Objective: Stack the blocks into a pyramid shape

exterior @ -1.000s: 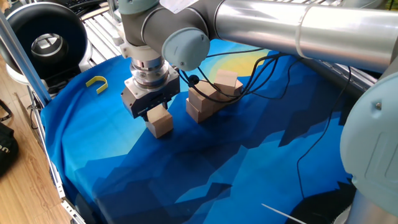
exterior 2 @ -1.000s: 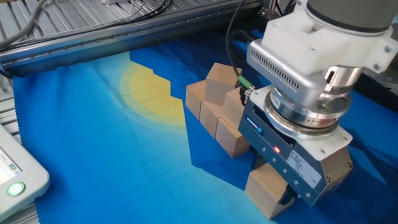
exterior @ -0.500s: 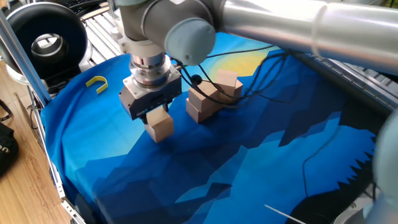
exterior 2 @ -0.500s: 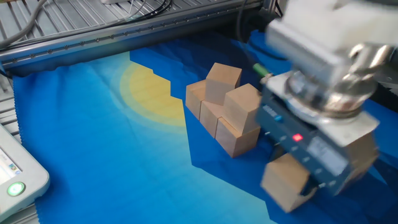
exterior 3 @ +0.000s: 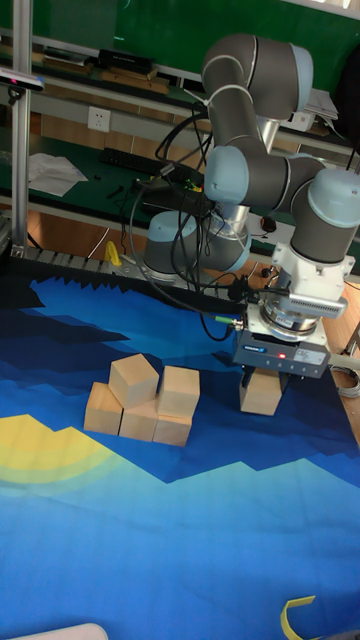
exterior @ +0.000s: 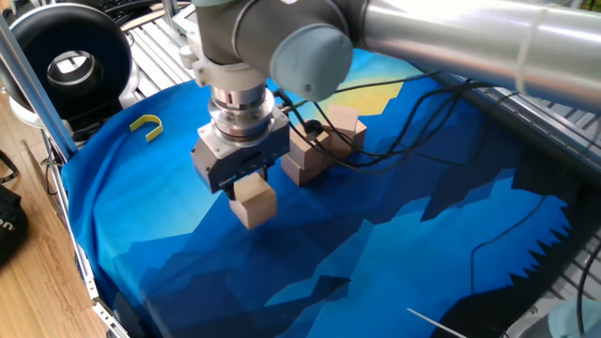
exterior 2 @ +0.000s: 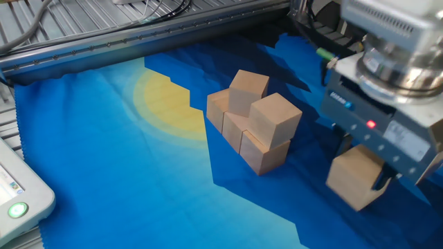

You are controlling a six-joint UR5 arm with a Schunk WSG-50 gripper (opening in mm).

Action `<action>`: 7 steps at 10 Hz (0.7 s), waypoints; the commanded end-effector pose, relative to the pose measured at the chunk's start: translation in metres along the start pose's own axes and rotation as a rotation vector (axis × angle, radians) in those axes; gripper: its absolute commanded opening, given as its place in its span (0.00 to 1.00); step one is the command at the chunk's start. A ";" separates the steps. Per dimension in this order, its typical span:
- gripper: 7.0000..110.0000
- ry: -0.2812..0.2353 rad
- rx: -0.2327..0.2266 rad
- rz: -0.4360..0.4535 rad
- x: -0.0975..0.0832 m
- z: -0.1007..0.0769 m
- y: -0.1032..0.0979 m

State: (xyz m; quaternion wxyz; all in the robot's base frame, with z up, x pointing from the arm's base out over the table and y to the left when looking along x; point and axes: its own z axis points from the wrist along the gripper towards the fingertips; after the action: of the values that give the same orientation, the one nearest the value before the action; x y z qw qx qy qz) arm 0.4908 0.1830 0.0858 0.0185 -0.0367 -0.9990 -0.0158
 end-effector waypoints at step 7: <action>0.00 -0.030 -0.008 0.045 0.001 -0.005 0.000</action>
State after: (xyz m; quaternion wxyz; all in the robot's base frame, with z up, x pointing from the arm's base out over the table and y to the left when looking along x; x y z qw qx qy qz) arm 0.4826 0.1804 0.0893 0.0189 -0.0486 -0.9986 -0.0118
